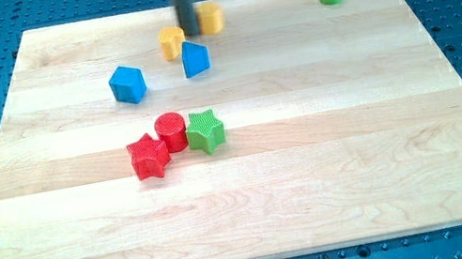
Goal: Push the hexagon close to the green circle
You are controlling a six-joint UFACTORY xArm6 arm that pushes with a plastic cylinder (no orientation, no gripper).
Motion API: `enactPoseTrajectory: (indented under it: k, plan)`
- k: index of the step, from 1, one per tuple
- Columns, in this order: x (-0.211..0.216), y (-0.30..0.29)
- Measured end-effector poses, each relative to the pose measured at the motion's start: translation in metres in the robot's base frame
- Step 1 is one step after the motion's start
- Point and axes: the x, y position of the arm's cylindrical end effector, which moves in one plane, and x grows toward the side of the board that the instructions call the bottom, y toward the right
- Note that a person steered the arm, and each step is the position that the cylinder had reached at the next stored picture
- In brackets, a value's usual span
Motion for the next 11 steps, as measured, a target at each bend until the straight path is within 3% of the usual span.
enactPoseTrajectory:
  k: [1, 2, 3, 4, 5, 6, 9, 10, 11]
  plan:
    - [0.001, 0.092]
    - [0.008, 0.08]
    - [-0.015, 0.035]
    - [-0.047, 0.033]
    - [-0.05, 0.075]
    - [-0.04, 0.126]
    - [-0.006, 0.123]
    - [0.046, 0.087]
    - [0.063, 0.067]
